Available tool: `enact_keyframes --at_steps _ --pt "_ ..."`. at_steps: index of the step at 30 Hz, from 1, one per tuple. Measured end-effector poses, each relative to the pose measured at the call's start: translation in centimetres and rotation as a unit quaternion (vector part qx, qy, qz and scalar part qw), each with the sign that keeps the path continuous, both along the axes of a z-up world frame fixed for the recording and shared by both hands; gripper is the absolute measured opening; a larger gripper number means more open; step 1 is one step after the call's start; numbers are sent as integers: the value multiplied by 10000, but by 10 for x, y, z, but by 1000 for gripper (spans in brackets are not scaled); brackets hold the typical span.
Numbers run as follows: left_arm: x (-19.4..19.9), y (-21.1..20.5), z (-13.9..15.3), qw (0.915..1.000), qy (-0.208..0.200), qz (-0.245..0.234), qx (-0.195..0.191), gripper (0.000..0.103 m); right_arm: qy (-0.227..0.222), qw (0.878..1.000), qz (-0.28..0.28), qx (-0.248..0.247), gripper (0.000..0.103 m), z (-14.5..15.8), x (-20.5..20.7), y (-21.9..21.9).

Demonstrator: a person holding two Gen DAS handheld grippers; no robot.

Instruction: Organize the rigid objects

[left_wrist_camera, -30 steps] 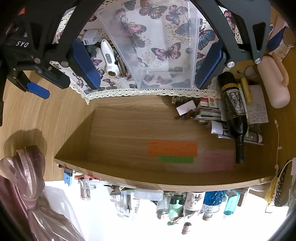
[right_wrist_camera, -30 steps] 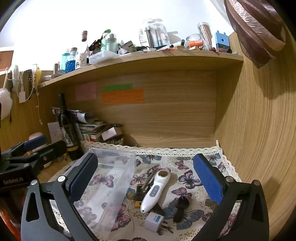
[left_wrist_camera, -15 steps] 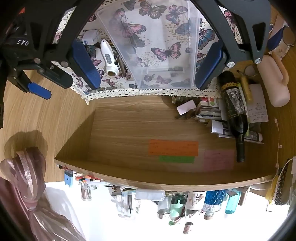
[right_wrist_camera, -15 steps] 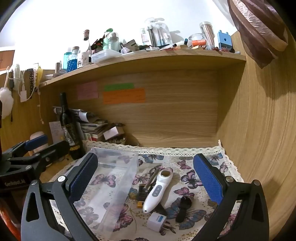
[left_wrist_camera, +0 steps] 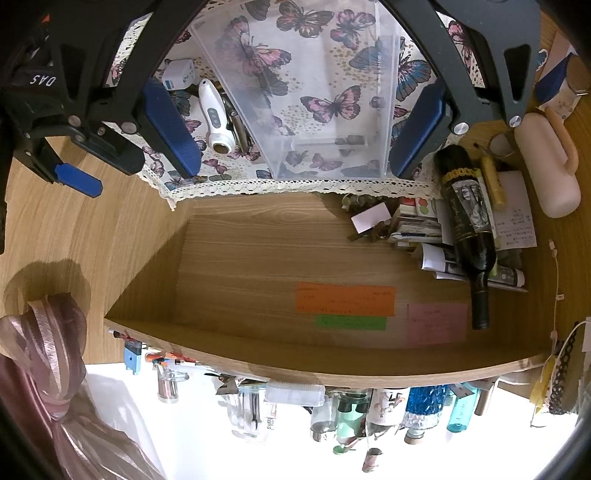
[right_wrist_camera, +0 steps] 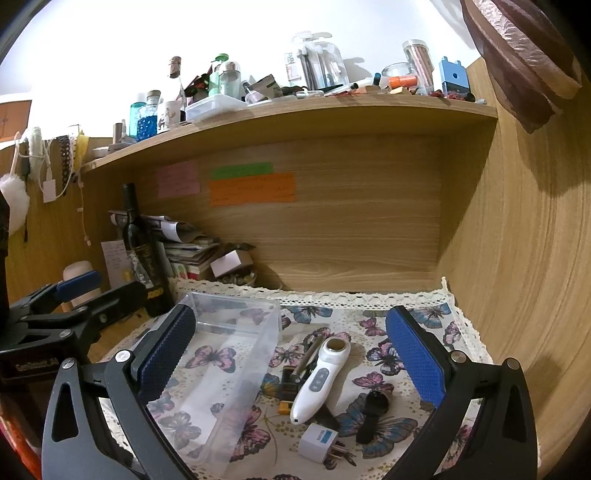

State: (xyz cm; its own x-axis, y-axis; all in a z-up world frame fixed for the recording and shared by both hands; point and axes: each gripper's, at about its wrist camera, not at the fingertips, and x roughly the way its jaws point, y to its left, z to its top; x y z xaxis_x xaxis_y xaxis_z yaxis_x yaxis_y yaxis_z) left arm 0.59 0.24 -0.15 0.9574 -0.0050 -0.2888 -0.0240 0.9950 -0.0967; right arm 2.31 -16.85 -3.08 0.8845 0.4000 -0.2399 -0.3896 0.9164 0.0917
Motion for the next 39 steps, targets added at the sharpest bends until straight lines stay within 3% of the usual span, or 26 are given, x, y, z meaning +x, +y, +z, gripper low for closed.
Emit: enact_keyframes --at_steps 39 --pt "-6 -2 -2 10000 -51 21 69 103 -18 10000 43 -27 103 -1 -4 2"
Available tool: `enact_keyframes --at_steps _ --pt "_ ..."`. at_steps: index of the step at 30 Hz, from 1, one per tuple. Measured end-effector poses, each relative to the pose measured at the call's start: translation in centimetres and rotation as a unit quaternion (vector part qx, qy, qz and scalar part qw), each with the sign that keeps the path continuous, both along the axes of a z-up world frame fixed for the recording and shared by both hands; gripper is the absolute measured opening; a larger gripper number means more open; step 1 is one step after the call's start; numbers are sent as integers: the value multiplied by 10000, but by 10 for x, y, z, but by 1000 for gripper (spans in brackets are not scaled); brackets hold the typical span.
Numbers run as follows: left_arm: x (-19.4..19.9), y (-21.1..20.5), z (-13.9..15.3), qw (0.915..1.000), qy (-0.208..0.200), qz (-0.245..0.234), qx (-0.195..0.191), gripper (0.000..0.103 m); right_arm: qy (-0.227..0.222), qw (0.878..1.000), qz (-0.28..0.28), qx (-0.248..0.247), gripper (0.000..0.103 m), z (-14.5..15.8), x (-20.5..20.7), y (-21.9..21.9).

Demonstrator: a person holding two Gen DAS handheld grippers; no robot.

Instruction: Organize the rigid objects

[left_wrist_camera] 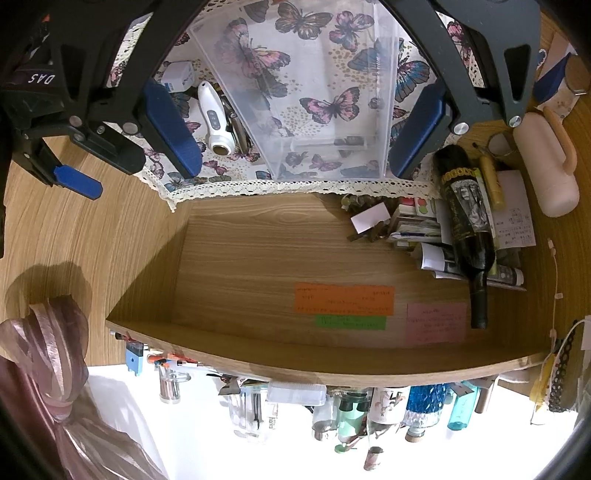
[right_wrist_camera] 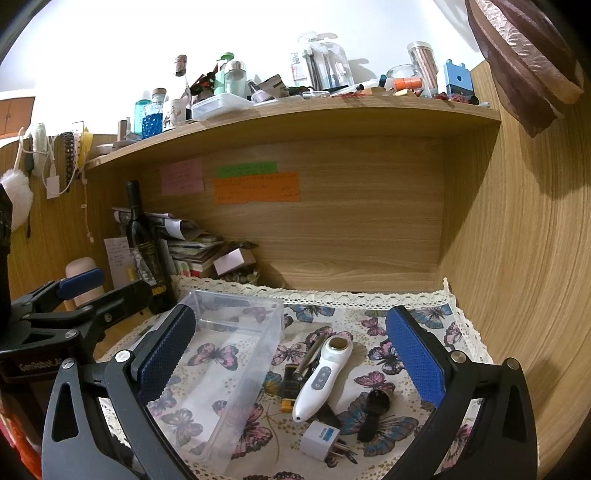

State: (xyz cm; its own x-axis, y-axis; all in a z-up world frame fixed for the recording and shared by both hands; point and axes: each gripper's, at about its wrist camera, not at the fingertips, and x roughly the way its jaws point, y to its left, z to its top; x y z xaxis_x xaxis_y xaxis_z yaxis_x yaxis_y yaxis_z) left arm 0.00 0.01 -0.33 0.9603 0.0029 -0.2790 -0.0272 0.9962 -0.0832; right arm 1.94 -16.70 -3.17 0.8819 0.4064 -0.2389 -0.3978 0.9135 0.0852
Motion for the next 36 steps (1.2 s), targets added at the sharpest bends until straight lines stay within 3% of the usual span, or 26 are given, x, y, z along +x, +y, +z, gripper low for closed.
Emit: enact_keyframes --at_steps 8,15,20,23,31,36 --pt "6 2 -1 9998 72 -113 -124 103 58 9999 30 82 103 -1 2 -2" --pt "18 14 -6 9991 323 -74 -259 102 86 9999 -13 -138 103 -5 9 5" --pt "37 31 -15 9954 903 -144 -300 83 243 9994 -47 -229 101 -9 22 6" --pt "50 41 -24 9916 1265 -109 -256 72 390 9988 -78 -288 91 -12 31 6" --pt "71 73 -42 9801 1981 -22 -147 56 1053 9933 -71 -465 65 -26 68 1" --pt "85 88 -58 9653 2607 -100 -101 40 1465 9874 -69 -599 53 -34 89 0"
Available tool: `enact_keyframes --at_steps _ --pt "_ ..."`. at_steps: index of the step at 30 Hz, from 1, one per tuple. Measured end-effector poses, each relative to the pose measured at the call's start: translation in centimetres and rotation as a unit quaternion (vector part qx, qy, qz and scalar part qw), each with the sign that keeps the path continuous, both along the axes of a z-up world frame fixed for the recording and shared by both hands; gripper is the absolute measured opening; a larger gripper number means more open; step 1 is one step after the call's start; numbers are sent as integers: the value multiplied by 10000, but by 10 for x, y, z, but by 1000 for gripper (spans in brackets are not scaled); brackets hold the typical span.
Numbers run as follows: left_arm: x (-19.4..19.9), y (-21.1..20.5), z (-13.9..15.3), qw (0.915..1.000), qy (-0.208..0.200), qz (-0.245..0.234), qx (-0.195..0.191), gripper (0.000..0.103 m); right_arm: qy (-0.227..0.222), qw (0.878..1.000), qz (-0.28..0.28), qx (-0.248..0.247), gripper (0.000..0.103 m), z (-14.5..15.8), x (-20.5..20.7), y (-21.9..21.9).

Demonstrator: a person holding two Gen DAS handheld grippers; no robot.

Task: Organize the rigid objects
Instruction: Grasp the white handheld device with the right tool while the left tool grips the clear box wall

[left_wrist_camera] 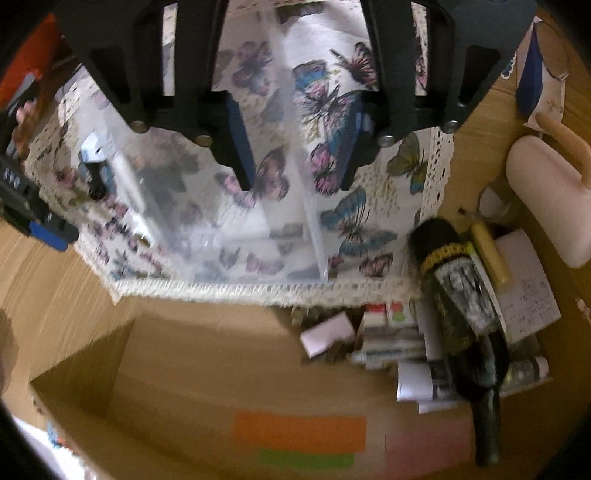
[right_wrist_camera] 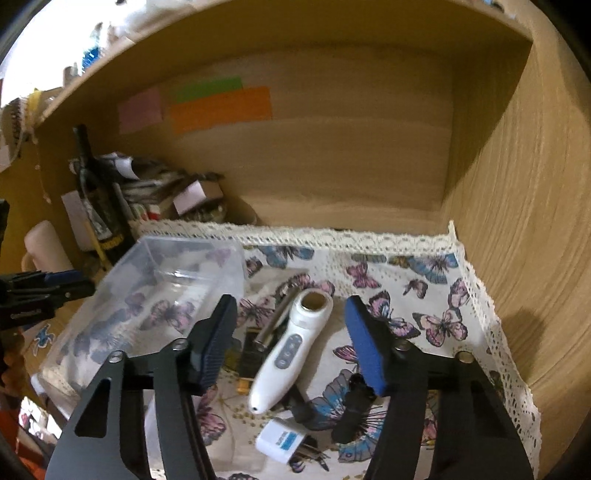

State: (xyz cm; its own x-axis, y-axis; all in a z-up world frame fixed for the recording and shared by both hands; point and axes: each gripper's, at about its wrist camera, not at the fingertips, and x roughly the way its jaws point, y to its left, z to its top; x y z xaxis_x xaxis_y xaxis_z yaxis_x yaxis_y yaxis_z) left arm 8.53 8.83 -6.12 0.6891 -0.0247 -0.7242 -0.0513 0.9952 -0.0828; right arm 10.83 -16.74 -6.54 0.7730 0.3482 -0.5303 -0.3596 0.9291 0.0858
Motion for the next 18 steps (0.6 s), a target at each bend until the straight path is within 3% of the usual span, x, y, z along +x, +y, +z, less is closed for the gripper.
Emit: enact_keyframes --at_steps 2,8,12,18 --pt "5 5 -8 9995 288 -84 -131 30 167 9998 -17 -68 50 -4 10 -1" --pt "17 13 -23 9940 905 -326 -524 23 648 9977 -135 -172 41 -17 38 -4" --pt "23 10 -22 9917 1063 -494 -536 18 1092 9938 -73 -200 34 -29 60 -1" --pt "30 6 -26 9906 1203 -541 -351 16 1834 9826 134 -277 34 -51 85 12"
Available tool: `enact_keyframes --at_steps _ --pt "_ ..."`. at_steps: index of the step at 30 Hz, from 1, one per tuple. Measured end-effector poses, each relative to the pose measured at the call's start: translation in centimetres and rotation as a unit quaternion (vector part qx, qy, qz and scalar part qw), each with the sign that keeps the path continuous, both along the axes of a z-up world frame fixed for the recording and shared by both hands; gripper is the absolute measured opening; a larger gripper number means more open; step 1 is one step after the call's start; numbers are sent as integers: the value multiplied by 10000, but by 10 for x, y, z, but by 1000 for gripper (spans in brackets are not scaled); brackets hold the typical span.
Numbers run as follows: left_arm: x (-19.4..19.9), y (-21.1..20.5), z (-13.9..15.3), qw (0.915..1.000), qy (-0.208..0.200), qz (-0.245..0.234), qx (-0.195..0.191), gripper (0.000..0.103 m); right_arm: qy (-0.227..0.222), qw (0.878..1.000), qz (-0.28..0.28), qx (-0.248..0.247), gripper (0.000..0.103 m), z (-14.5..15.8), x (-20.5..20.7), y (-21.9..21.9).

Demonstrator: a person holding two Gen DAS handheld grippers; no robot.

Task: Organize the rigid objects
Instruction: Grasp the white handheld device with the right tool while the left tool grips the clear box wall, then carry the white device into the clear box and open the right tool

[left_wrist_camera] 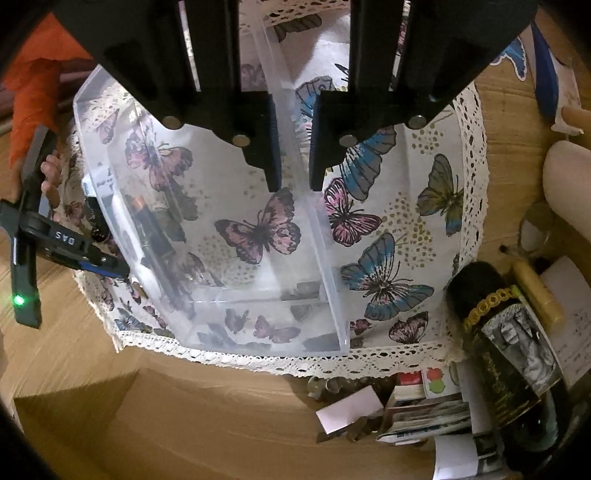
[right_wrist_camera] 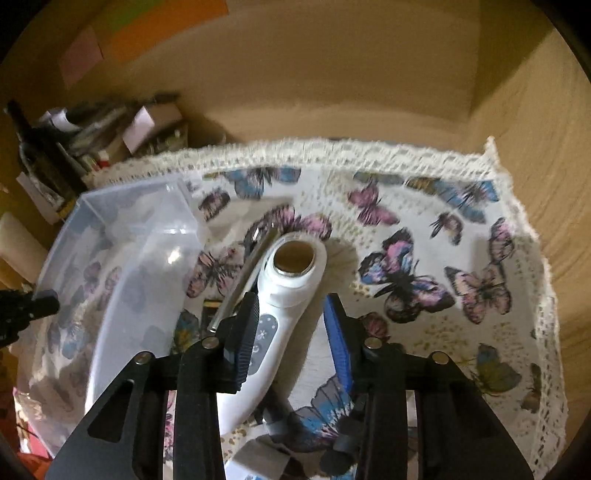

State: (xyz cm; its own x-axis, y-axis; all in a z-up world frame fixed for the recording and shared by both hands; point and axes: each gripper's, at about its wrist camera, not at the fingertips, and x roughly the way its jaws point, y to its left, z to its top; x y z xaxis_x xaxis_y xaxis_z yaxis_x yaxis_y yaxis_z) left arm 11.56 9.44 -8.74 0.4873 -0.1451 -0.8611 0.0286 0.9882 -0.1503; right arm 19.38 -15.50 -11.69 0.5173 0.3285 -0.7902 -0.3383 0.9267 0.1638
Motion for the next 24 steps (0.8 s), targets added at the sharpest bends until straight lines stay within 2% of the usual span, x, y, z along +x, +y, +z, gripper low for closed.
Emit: enact_keyframes --at_steps 5,11,14,21,24 --pt "0 -5 -1 9995 -78 -106 281 16 313 9994 120 -60 33 -11 12 9" --pt "1 -2 -1 9997 -88 -115 206 16 557 9982 208 -94 34 -12 29 17" --pt "1 -1 -2 9997 -102 -100 181 16 749 9964 243 -326 34 -23 36 24" --pt "0 -1 -2 9998 -110 -78 158 16 530 9976 136 -422 33 -19 29 23" --pt "0 -1 -2 9998 -107 -55 136 16 304 9992 45 -270 33 -3 19 15"
